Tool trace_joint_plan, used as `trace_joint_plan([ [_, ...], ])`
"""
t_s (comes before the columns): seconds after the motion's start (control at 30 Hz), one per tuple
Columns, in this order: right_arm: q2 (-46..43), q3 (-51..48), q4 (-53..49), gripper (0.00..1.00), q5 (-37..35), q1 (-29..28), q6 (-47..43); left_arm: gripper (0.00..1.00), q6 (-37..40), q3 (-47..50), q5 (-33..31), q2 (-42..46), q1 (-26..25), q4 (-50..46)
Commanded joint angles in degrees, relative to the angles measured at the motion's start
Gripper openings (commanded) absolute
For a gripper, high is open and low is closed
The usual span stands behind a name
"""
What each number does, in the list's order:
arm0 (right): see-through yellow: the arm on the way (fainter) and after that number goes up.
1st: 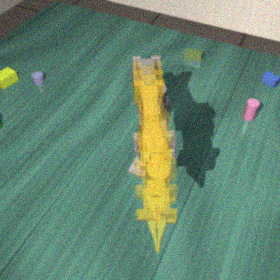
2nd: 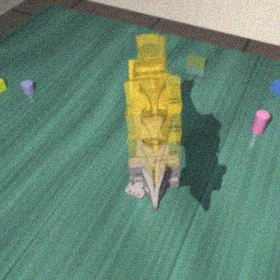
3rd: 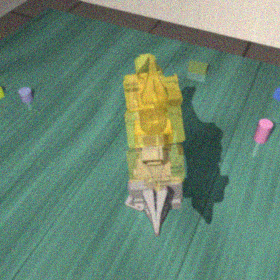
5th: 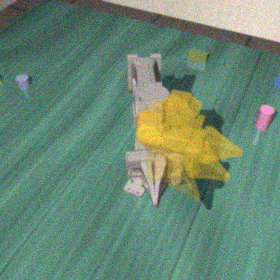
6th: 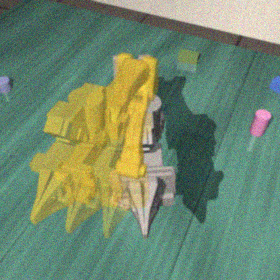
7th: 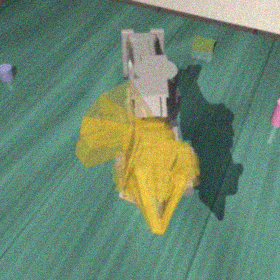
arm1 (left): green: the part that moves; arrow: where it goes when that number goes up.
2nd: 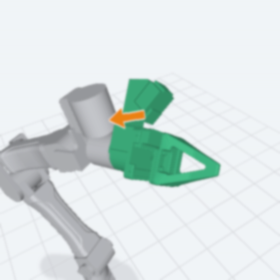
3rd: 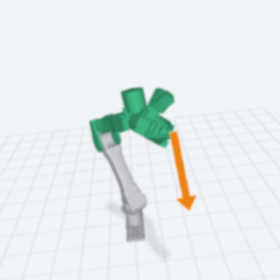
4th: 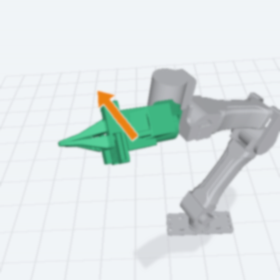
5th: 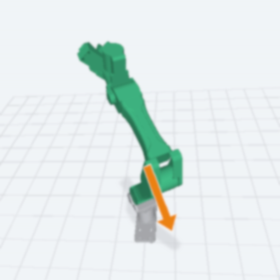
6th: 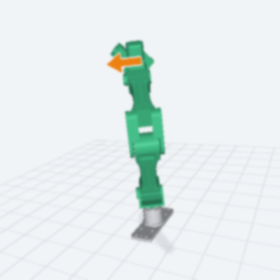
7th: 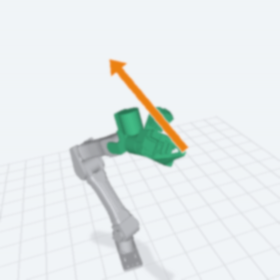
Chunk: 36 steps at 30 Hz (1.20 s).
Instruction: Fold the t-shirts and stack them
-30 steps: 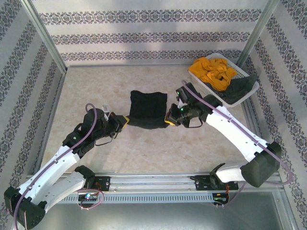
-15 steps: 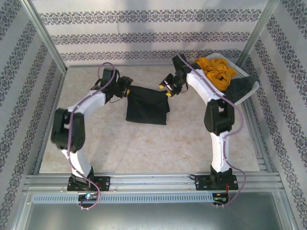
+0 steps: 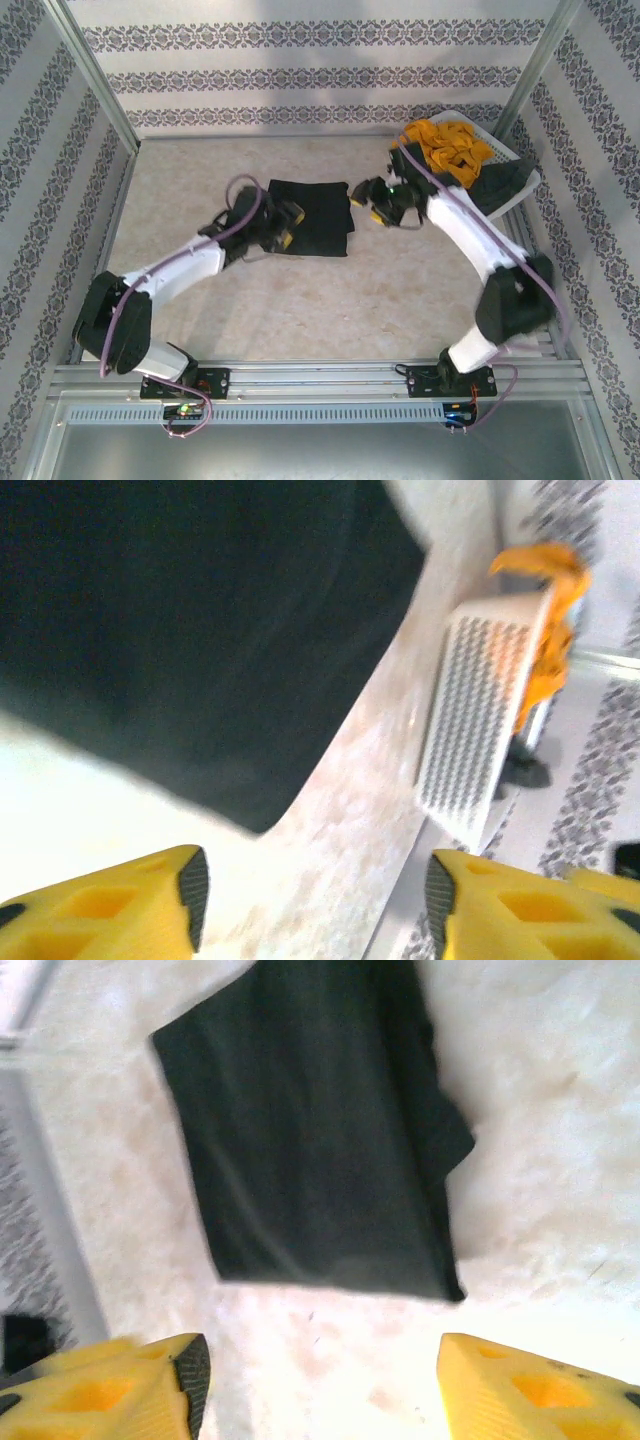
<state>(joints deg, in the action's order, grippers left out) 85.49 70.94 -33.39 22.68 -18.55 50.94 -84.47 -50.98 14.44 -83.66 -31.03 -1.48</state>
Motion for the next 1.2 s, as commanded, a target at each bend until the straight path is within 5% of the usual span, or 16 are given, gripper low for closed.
trace_joint_plan([
  [0.0,-7.0,-12.1,13.8,0.64,2.9,-0.6,2.0,0.66,-12.2,4.6,-9.0,-2.2,-4.6,9.9],
  [0.23,-13.9,-17.9,11.3,0.64,3.5,-0.9,1.8,0.71,-23.7,4.3,-18.3,-15.0,-9.6,28.1],
  [0.43,-16.2,-18.7,9.6,0.63,2.6,-0.5,2.3,0.67,-27.2,-0.5,-17.3,-23.1,-10.2,28.6],
  [0.5,-16.8,-19.1,8.7,0.63,2.6,0.0,2.1,0.56,-28.0,-0.6,-19.0,-24.8,-10.1,29.9],
  [0.67,-18.9,-21.0,8.2,0.62,3.1,1.5,2.1,0.00,-27.1,-0.8,-23.1,-28.0,-7.6,34.6],
  [0.93,-21.1,-22.3,7.1,0.61,3.5,2.4,1.6,0.00,-13.4,2.9,-16.4,-23.6,8.4,38.0],
  [1.17,-20.1,-22.1,8.2,0.61,4.6,2.5,1.3,0.00,2.9,2.5,4.6,-25.0,30.1,37.3],
])
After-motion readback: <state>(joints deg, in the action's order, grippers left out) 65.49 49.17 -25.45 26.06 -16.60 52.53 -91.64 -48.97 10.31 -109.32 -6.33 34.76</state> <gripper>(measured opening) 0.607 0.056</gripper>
